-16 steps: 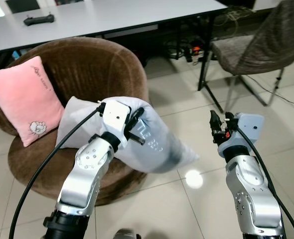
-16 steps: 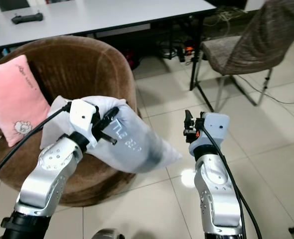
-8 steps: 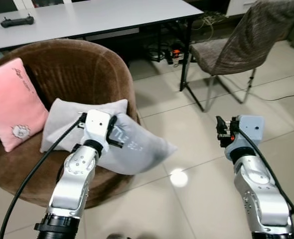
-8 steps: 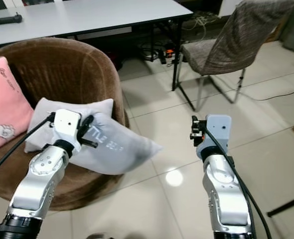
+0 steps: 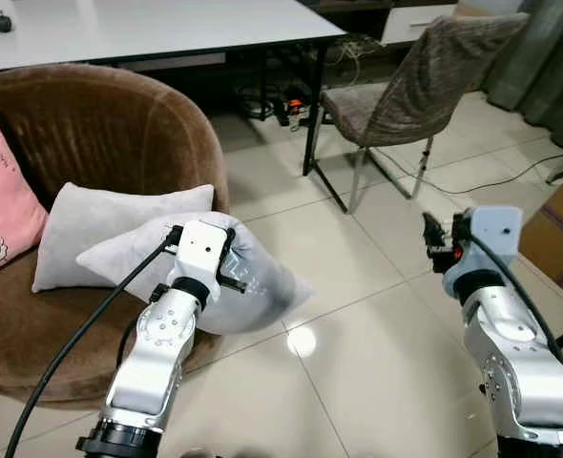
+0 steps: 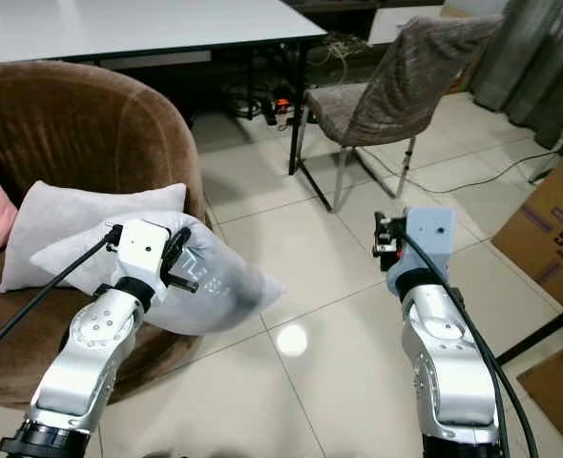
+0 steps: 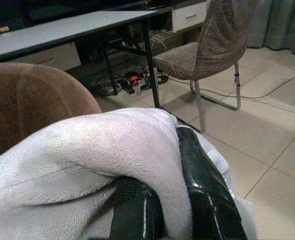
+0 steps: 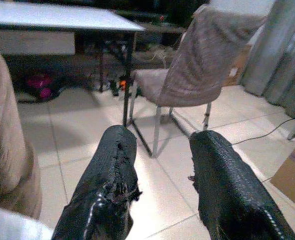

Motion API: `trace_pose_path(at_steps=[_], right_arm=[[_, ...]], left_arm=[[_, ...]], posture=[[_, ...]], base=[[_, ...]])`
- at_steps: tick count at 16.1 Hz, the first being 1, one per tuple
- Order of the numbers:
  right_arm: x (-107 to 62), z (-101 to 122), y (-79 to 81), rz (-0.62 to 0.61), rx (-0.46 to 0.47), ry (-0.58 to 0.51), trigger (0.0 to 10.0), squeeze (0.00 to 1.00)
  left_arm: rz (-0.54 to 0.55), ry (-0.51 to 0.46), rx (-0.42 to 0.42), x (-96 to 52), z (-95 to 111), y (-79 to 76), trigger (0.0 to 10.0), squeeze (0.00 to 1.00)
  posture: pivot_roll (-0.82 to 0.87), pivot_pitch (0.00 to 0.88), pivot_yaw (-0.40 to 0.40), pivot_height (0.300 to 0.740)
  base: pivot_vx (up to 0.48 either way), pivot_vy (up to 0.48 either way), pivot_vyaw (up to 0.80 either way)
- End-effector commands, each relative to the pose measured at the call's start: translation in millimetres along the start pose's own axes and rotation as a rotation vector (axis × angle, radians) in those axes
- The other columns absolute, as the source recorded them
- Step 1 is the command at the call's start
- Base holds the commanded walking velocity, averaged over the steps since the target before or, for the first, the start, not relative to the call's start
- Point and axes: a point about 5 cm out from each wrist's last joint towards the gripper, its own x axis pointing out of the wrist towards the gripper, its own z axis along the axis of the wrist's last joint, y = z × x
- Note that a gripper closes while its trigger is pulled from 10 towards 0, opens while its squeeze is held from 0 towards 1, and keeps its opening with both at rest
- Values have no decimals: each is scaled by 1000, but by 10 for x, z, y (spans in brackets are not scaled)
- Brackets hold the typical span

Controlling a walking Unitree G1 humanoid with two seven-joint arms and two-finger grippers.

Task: Move the pillow to the sofa from floor

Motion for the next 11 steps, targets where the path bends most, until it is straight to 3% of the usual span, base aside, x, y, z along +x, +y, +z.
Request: trace_pose_path(at_steps=[1,5,8,11], right_arm=[[-34,11,-48,-35,28,2,10000,0],[-43,-262,75,-8,104,72,10000,0],[-24,-396,187,13,149,108,10000,0],[13,-388,213,20,137,81,10000,0]], left_arm=[[0,-102,26,43,230,28,10000,0],[2,-87,43,43,240,46,10000,0],[-6,-63,-1,-7,202,85,10000,0],[-2,-94,20,10,257,94,10000,0]], posture=[[-136,0,-54,740],[-62,0,2,740],[-53,0,59,740],[-53,0,74,740]], base=[[0,0,0],[0,0,0],[0,0,0],[0,0,0]])
